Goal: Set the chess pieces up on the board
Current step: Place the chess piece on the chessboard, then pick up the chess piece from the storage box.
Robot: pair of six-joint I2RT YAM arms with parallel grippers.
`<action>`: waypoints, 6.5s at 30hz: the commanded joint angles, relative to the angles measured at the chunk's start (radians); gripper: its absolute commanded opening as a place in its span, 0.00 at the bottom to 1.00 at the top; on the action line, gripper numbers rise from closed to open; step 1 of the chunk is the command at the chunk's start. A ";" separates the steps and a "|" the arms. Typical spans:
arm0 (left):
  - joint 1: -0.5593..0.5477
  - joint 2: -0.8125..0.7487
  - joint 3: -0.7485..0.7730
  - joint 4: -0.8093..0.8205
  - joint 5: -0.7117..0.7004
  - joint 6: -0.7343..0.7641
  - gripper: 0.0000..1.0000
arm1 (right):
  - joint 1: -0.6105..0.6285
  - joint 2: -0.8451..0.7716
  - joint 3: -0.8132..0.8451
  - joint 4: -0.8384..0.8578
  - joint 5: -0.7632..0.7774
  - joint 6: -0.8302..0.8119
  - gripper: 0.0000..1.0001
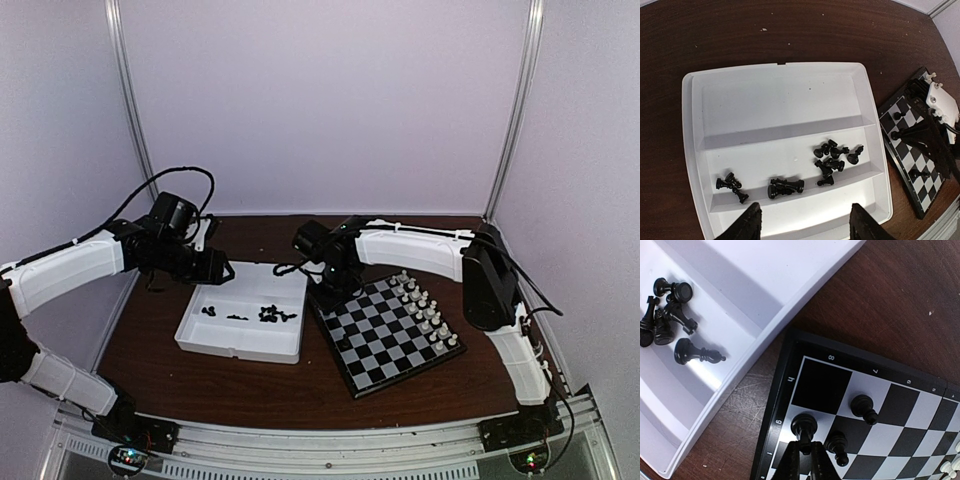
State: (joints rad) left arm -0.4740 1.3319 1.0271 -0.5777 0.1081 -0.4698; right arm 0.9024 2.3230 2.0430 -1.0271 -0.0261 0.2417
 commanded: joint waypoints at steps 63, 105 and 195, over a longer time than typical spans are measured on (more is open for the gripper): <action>-0.083 0.171 0.030 0.082 0.019 0.223 0.50 | 0.003 -0.436 -0.320 0.286 -0.028 -0.014 0.28; -0.164 0.623 0.275 -0.006 -0.124 0.446 0.28 | 0.000 -0.552 -0.460 0.410 -0.033 0.004 0.28; -0.169 0.133 -0.251 0.661 0.348 0.388 0.18 | -0.025 -0.280 -0.608 1.055 -0.633 0.808 0.23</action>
State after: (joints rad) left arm -0.6369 1.4773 0.7792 0.0296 0.4671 -0.0948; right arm 0.8791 2.0445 1.4651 -0.0364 -0.6388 1.0142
